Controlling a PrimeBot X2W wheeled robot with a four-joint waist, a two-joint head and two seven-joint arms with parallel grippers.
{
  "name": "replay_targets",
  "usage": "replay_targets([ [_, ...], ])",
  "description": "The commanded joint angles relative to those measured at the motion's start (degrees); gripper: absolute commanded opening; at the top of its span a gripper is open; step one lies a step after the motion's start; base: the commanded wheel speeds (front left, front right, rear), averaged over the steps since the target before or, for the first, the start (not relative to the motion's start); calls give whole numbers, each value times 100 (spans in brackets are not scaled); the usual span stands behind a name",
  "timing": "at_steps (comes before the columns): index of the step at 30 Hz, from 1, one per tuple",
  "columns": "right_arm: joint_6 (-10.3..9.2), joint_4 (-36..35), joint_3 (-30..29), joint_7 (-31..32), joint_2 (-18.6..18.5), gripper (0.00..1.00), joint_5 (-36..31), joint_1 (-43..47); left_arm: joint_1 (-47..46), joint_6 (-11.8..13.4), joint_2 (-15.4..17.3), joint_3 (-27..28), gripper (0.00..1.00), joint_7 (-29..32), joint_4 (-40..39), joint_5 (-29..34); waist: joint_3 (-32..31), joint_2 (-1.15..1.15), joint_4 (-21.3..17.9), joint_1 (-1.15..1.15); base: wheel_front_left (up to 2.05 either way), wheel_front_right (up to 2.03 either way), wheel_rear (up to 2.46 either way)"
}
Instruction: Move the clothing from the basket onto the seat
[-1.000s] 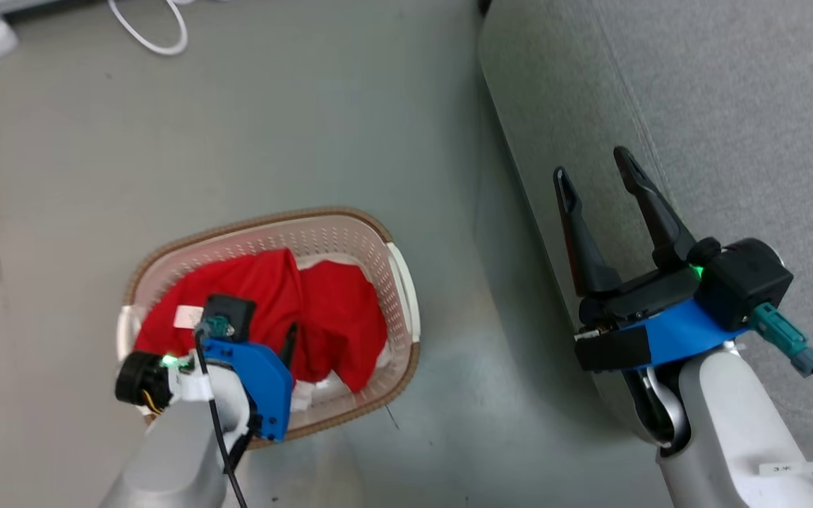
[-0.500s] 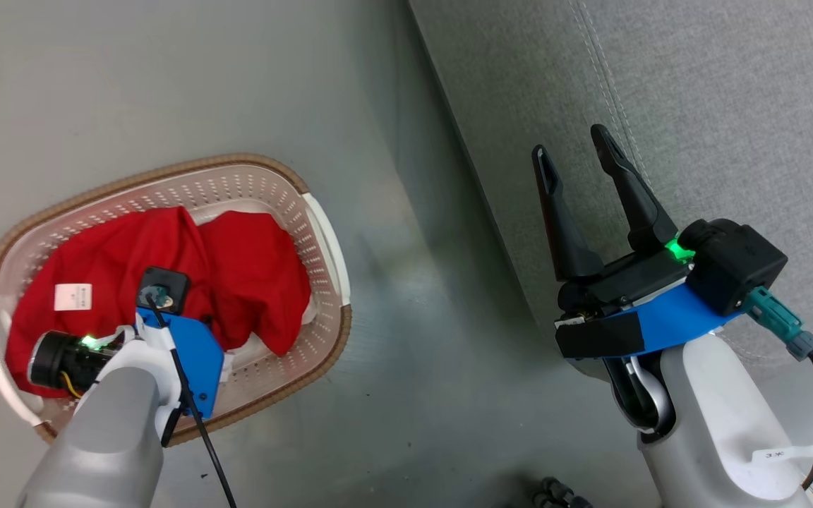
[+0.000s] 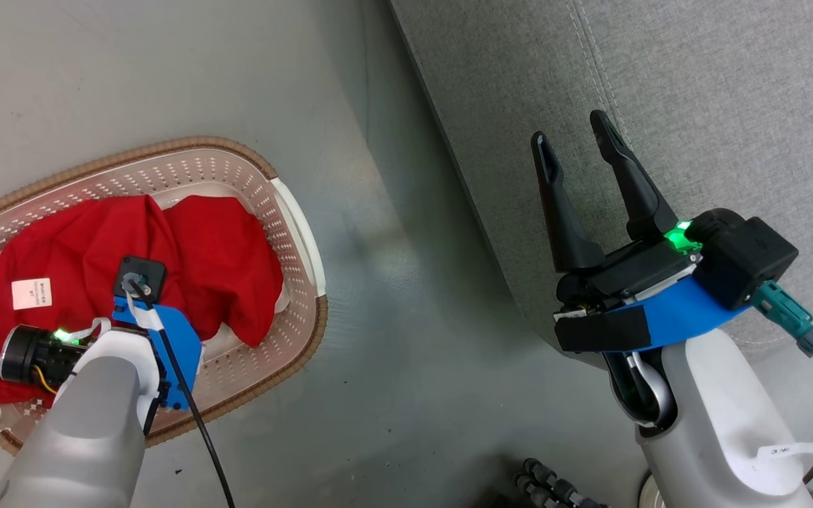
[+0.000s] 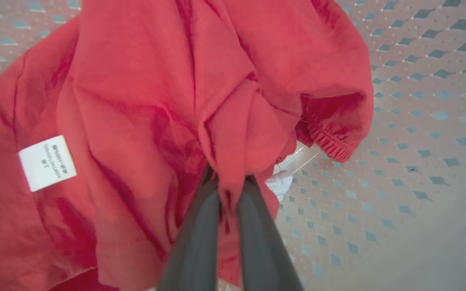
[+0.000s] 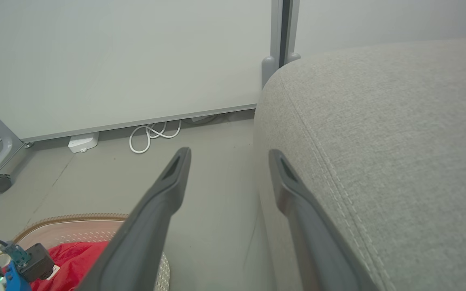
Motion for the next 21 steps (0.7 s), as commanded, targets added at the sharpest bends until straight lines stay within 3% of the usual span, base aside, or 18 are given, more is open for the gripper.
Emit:
replay_targets([
  [1, 3, -13, -12, -22, -10, 100, 20, -60, -95, -15, 11, -12, 0, -30, 15, -29, -1, 0, 4, -1, 0, 0, 0],
  [12, 3, 53, -3, -21, -11, 100, -95, -62, -142, -159, -112, -77, 0, -212, 144, -149, -169, 0, 140, -1, 0, 0, 0],
  [21, 3, 346, -230, -21, -12, 100, -454, 212, 110, -326, -586, -161, 0, -718, 202, -287, -1121, 0, 642, -1, 0, 0, 0],
])
